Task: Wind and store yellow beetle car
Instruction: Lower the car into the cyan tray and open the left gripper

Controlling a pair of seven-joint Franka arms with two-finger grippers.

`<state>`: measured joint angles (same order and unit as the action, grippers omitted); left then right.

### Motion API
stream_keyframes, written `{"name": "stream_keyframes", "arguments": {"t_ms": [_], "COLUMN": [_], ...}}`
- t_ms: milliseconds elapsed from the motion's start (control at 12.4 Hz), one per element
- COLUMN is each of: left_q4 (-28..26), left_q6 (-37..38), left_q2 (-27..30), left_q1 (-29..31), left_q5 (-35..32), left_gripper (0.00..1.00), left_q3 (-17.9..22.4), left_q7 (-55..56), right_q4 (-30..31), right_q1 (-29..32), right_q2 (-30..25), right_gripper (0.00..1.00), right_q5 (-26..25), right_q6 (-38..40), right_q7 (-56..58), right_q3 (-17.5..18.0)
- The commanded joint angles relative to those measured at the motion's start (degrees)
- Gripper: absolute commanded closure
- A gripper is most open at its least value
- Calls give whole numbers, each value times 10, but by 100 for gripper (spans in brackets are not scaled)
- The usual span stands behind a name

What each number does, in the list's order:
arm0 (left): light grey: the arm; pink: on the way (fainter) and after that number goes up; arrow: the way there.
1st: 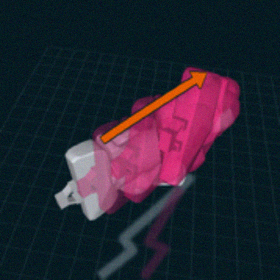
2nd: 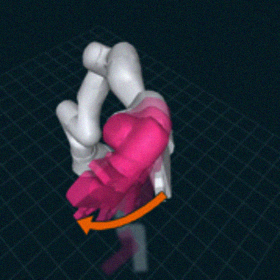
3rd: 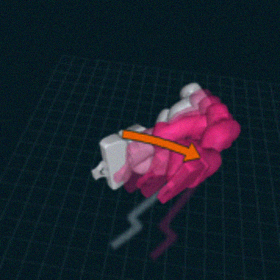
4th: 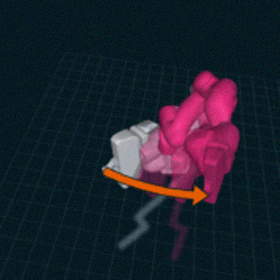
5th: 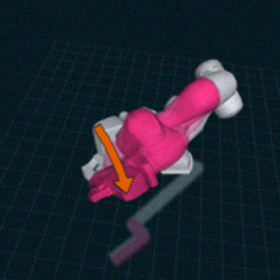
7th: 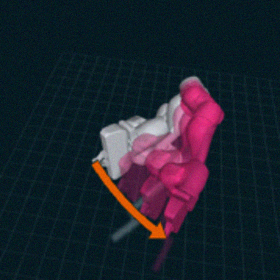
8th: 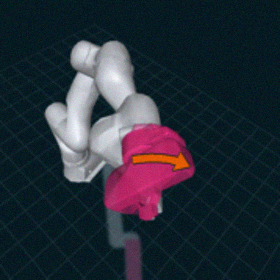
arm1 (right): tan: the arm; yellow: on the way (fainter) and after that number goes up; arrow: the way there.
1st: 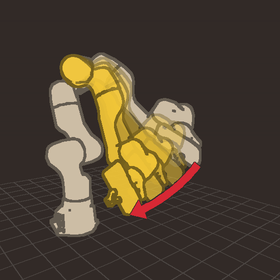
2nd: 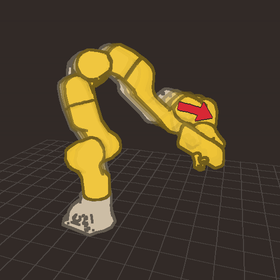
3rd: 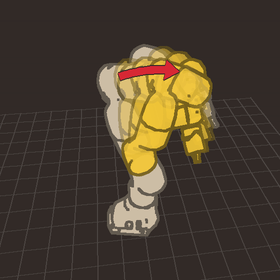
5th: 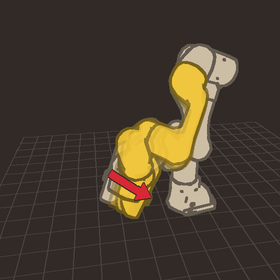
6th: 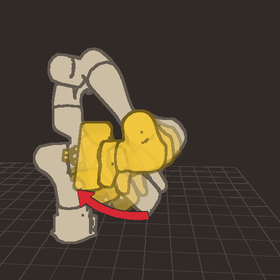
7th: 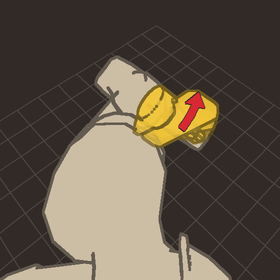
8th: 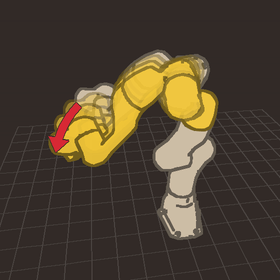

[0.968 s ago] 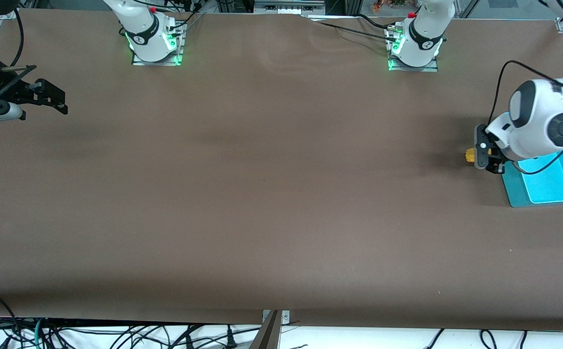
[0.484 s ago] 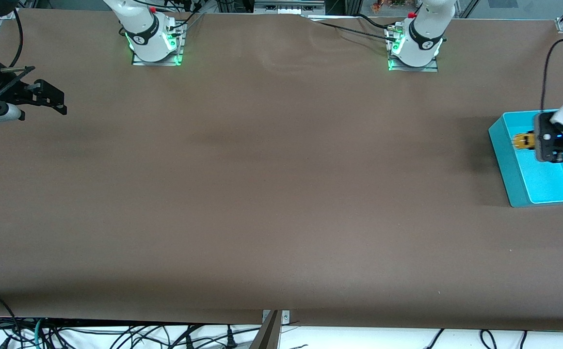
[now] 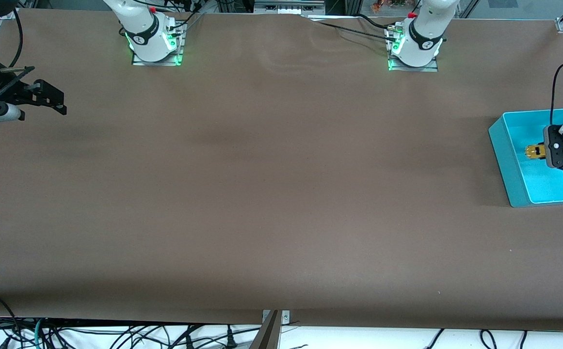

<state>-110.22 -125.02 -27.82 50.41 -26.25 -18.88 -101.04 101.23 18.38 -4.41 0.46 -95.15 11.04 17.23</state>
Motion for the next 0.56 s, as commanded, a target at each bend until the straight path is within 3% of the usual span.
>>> {"name": "stream_keyframes", "arguments": {"t_ms": [0, 81, 161, 323, 484], "left_q4": [-5, -13, -13, -11, 3], "left_q6": [-48, -55, -52, -31, 32], "left_q2": [-26, -22, -15, 13, 51], "left_q1": [24, 29, 30, 24, 30], "left_q5": [-35, -35, -35, -35, -24], "left_gripper": [69, 22, 0, 0, 0], "left_q3": [-9, -12, -15, -19, -62], "left_q7": [-14, -20, -24, -25, -21], "right_q4": [-12, -12, -12, -12, -12], "right_q1": [-3, -3, -3, -3, -2], "right_q2": [3, 3, 3, 3, 3], "right_gripper": [0, 0, 0, 0, 0], "right_q5": [2, 2, 2, 2, 2], "right_q6": [13, 13, 13, 13, 13], "right_q7": [-7, -7, -7, -7, -7], "right_q3": [-3, -3, -3, -3, -4]}}
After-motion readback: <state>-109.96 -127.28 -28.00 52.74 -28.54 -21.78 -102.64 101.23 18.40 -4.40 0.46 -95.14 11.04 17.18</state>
